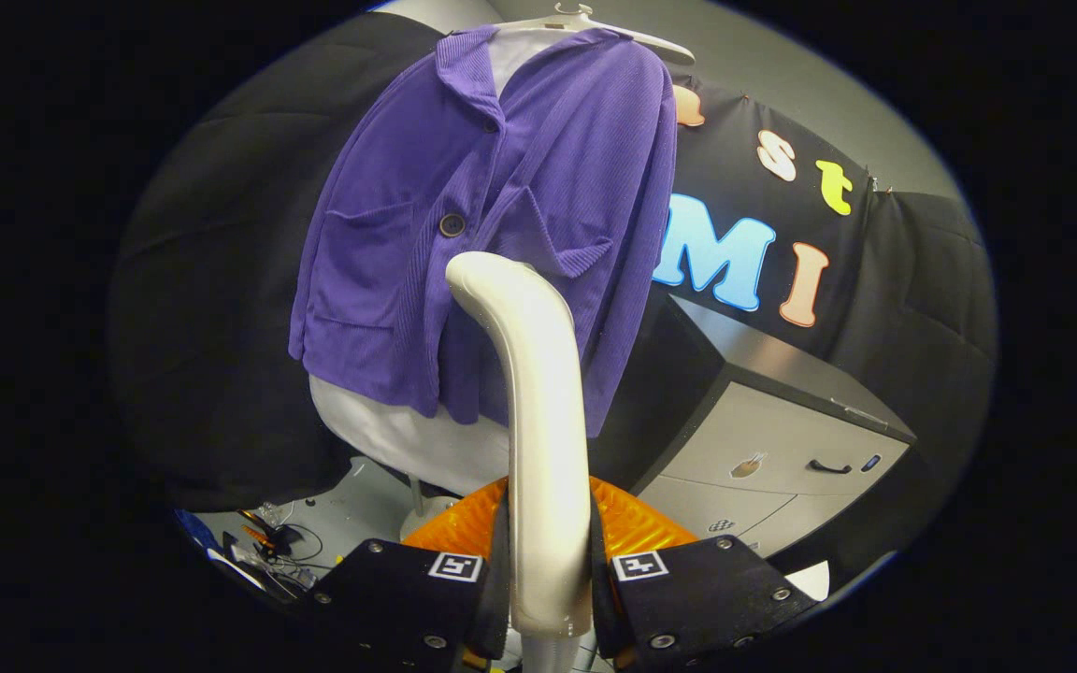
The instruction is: Iron the clothes twice with a garment steamer, once on the left side and once on the right side.
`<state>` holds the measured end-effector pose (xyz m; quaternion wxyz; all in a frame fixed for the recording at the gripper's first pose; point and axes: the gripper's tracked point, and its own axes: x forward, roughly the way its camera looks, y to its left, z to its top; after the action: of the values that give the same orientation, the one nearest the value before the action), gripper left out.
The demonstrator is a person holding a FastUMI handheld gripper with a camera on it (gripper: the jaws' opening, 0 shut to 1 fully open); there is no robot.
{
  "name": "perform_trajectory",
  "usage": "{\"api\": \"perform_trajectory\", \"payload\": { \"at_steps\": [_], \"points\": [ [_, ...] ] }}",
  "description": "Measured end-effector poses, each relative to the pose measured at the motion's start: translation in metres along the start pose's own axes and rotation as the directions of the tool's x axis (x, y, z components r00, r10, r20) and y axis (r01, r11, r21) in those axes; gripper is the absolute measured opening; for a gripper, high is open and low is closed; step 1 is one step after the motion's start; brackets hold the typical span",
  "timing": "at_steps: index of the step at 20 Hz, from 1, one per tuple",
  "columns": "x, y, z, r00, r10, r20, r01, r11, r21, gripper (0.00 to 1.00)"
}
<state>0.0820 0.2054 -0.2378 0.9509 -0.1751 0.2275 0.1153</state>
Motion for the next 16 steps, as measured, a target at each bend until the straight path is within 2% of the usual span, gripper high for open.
{"api": "perform_trajectory", "payload": {
  "at_steps": [8,13,16],
  "points": [
    [0.017,0.001,-0.033,0.993,0.04,-0.109,-0.037,0.999,0.029,0.36],
    [0.009,0.022,-0.084,0.963,0.11,-0.246,-0.098,0.993,0.062,0.36],
    [-0.004,0.035,-0.098,0.945,0.153,-0.288,-0.137,0.988,0.075,0.36]
  ]
}}
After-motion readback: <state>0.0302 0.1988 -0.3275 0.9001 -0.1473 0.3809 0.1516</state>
